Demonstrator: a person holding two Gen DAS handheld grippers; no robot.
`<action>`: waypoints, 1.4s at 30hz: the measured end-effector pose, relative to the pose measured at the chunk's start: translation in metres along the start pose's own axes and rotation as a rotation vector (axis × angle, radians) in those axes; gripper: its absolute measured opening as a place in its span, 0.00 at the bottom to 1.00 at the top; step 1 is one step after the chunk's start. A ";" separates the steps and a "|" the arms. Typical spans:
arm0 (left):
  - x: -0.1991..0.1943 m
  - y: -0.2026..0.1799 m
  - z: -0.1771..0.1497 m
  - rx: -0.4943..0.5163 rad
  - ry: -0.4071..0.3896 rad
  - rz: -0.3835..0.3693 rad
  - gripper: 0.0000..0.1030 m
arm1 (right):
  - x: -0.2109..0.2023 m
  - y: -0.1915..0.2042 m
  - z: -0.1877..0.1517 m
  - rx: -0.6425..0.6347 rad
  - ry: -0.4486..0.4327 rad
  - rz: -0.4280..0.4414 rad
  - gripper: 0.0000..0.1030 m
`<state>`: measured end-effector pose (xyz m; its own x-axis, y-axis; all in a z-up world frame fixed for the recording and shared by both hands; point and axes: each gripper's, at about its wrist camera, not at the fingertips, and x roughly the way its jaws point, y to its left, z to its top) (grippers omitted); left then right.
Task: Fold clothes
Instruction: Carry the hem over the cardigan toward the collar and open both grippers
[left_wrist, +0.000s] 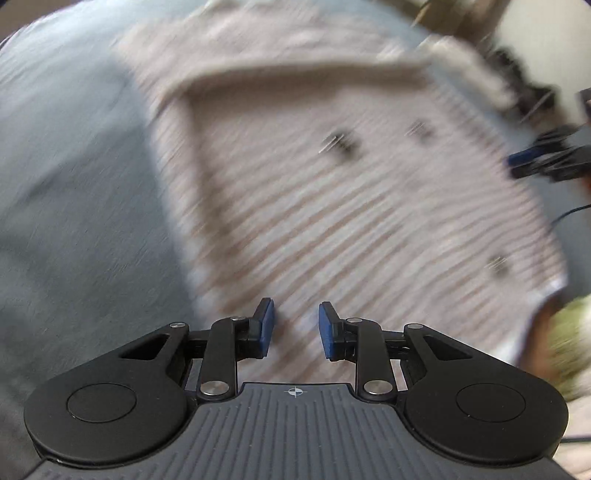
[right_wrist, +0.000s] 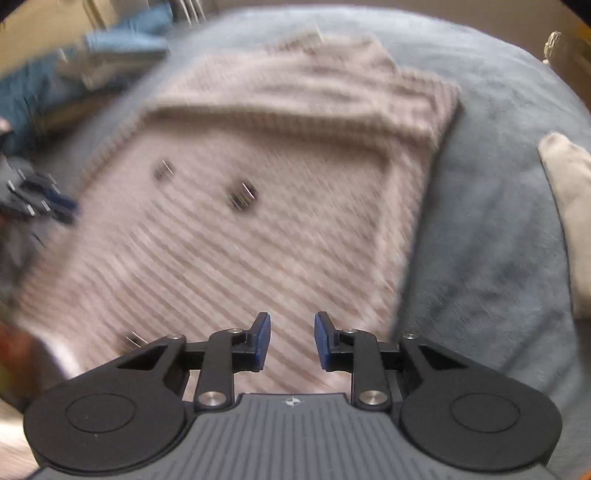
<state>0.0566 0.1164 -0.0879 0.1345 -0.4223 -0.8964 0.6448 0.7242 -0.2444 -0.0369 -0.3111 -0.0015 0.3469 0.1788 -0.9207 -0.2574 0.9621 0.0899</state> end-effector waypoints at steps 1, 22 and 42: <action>-0.002 0.004 -0.004 -0.009 -0.002 -0.010 0.25 | 0.006 -0.004 -0.008 -0.027 0.036 -0.037 0.24; 0.005 -0.082 -0.004 0.332 0.117 -0.176 0.25 | 0.019 -0.012 -0.018 -0.103 0.064 0.133 0.22; 0.016 -0.102 -0.058 0.291 0.381 -0.382 0.26 | -0.006 0.023 -0.051 -0.332 0.319 0.421 0.23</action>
<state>-0.0508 0.0669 -0.0986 -0.3907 -0.3596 -0.8474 0.7804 0.3589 -0.5121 -0.0908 -0.3003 -0.0136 -0.1191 0.4093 -0.9046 -0.5981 0.6976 0.3944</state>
